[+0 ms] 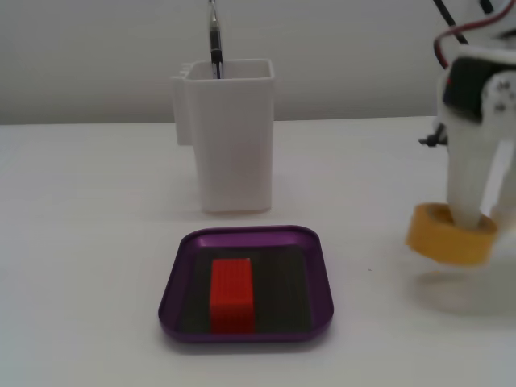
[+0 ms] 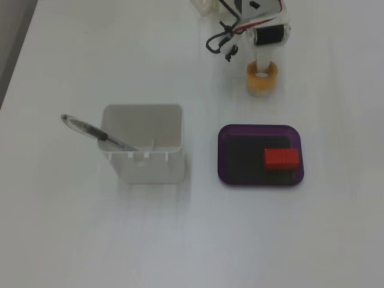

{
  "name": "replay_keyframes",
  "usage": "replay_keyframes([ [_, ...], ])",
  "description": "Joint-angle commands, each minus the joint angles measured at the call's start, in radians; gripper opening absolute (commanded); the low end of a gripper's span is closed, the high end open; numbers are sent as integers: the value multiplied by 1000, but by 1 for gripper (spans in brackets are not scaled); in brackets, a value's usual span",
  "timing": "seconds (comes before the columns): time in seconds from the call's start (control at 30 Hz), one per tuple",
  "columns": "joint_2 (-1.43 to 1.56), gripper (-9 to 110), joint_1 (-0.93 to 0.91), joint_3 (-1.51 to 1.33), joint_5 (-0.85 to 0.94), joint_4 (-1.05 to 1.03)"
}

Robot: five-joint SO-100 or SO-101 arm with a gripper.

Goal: Grab up the yellow tape and put it in the box.

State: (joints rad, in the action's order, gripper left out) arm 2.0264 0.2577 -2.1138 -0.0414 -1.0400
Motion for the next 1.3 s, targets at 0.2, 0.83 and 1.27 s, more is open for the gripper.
replay_keyframes([
  [0.2,-72,-1,-118,436,14,25],
  [0.83,-703,-1,-178,811,8,12],
  [1.27,-746,0,-219,810,14,9],
])
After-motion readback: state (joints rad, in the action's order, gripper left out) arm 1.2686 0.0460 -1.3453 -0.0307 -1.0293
